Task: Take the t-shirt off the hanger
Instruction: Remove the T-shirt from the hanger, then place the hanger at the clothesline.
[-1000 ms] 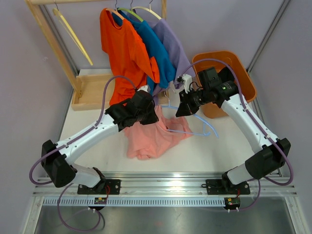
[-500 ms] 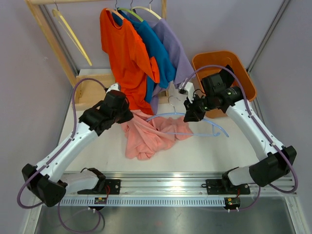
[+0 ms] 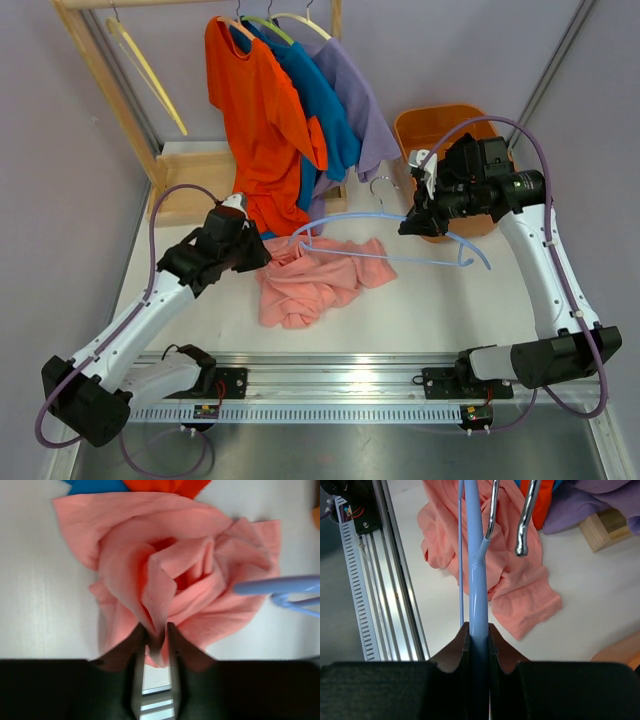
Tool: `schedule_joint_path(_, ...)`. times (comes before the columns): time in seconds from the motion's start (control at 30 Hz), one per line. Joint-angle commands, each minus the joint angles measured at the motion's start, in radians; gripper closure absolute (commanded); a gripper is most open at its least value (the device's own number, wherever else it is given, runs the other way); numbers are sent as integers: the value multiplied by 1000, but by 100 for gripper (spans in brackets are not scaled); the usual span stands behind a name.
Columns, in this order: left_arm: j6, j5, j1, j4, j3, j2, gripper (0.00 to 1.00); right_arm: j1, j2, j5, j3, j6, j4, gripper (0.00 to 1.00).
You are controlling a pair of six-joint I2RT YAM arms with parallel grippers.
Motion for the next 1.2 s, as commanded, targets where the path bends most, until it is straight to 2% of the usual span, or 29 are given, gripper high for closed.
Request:
schedule_joint_path(0.0, 89, 161, 4, 192, -9, -78, 59, 4, -24, -92, 44, -99, -60, 100)
schedule_joint_path(0.03, 104, 169, 4, 194, -9, -89, 49, 4, -21, -89, 46, -101, -63, 100)
schedule_joint_path(0.07, 142, 190, 4, 194, -9, -100, 33, 5, -21, -83, 46, -107, -60, 100)
schedule_joint_path(0.13, 189, 218, 4, 187, -6, -148, 25, 4, -24, -80, 43, -113, -59, 100)
schedule_joint_path(0.17, 253, 262, 4, 189, -5, -169, 18, 4, -23, -77, 41, -124, -62, 100)
schedule_joint_path(0.3, 422, 368, 4, 187, -11, -269, 6, 5, 0, -94, 46, -219, -127, 100)
schedule_joint_path(0.43, 567, 489, 4, 218, -8, -333, 3, 13, 36, -160, 69, -419, -281, 100)
schedule_joint_path(0.53, 635, 641, 4, 249, -2, -323, 3, 60, 68, -181, 92, -625, -407, 100)
schedule_joint_path(0.57, 647, 729, 4, 241, 3, -295, 3, 73, 79, -183, 98, -648, -455, 100)
schedule_joint_path(0.67, 690, 854, 4, 182, 29, -226, 3, 131, 66, -177, 92, -665, -454, 100)
schedule_joint_path(0.77, 732, 876, 4, 120, 44, -192, 5, 171, 50, -180, 84, -675, -454, 100)
schedule_joint_path(0.9, 785, 867, 4, 118, 8, -207, 5, 180, 45, -207, 98, -653, -456, 100)
schedule_joint_path(1.0, 786, 890, 4, 132, -25, -223, 9, 182, 50, -213, 118, -630, -454, 100)
schedule_joint_path(1.17, 775, 841, 4, 147, -72, -284, 15, 180, 57, -243, 135, -589, -454, 100)
